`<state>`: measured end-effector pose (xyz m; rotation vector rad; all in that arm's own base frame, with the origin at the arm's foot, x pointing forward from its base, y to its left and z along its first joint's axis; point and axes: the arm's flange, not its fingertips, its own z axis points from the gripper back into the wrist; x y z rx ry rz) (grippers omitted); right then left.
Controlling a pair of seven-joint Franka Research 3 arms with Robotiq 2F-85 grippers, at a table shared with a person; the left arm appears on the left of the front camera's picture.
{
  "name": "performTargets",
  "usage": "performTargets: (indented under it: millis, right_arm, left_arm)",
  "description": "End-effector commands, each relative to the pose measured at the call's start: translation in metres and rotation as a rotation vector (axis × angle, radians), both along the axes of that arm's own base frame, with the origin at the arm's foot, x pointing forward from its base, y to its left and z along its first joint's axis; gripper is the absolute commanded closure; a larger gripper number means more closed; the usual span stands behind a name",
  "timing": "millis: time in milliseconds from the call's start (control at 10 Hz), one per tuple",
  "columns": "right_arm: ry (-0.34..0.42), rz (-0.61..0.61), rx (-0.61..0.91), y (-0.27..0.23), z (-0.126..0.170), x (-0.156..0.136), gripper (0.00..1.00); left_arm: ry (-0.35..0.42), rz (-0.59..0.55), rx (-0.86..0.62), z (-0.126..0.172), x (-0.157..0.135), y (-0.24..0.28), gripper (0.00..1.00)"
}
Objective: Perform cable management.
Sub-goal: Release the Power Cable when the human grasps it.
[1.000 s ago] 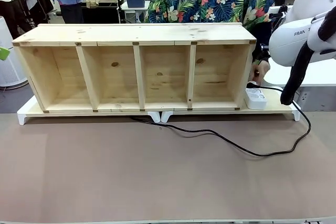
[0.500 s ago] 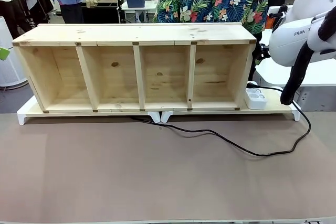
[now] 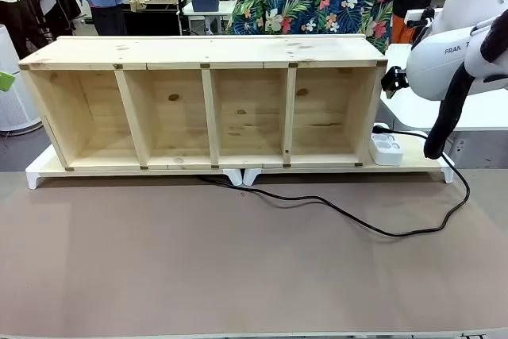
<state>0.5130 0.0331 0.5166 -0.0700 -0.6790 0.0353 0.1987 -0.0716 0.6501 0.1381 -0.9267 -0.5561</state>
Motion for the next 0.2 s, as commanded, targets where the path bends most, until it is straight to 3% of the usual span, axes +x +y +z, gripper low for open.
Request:
performTargets:
  millis: [0, 100]
  right_arm:
    - [0.004, -0.002, 0.005, 0.0007, -0.0007, 0.0002, 0.00]
    - [0.004, -0.002, 0.005, 0.0007, -0.0007, 0.0002, 0.00]
  left_arm:
    - [-0.002, 0.001, 0.001, 0.0001, 0.0004, -0.0001, 0.00]
    - [-0.002, 0.001, 0.001, 0.0001, 0.0004, -0.0001, 0.00]
